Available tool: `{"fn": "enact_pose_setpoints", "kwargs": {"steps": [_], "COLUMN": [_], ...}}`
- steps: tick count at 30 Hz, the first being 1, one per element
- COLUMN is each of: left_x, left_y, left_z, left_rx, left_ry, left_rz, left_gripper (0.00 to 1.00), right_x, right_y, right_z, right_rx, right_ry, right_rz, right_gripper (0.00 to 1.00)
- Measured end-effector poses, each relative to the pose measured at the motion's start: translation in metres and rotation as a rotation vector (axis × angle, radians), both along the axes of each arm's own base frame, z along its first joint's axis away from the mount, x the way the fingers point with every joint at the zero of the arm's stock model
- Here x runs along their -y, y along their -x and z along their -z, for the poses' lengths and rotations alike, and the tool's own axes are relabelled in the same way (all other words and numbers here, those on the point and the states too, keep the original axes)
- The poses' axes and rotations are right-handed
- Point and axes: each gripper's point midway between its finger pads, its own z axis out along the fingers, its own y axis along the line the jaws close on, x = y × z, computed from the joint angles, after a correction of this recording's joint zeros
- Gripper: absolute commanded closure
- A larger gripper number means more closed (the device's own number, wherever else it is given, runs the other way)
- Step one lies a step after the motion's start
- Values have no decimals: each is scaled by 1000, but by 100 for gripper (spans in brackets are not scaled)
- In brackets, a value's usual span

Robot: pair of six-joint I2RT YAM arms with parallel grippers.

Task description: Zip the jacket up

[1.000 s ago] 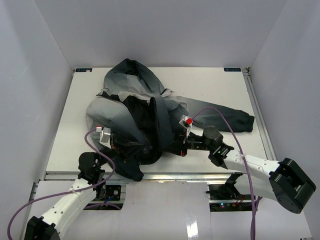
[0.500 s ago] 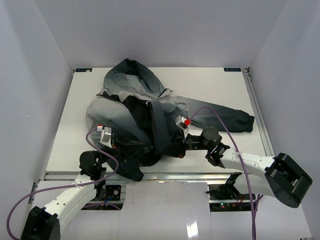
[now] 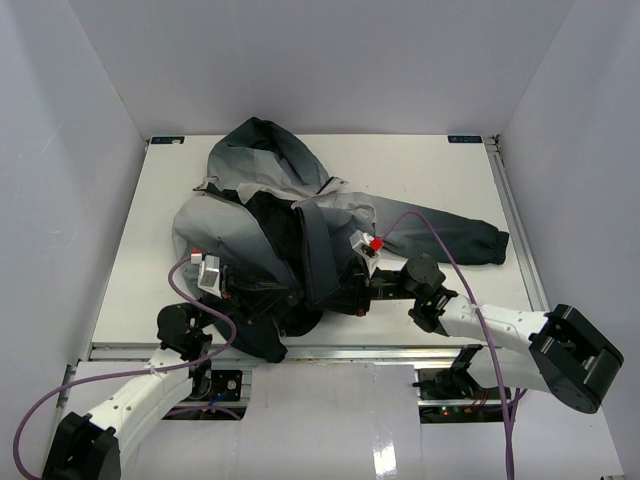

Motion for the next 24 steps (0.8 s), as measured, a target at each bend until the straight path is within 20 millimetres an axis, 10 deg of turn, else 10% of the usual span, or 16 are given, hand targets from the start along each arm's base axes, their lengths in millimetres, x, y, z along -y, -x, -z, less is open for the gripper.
{"fn": "enact_pose_setpoints", "kwargs": {"steps": [24], "left_x": [-4], "left_y": [6], "left_z": [-19], "left_rx": [52], "left_ry": [67], "left_rz": [8], "left_gripper": [100], "right_x": [-11], "right_y": [5], "right_z": [-10], "right_rx": [-15], "right_ry": [-49], "right_rz": [-30], "right_gripper": [92]}}
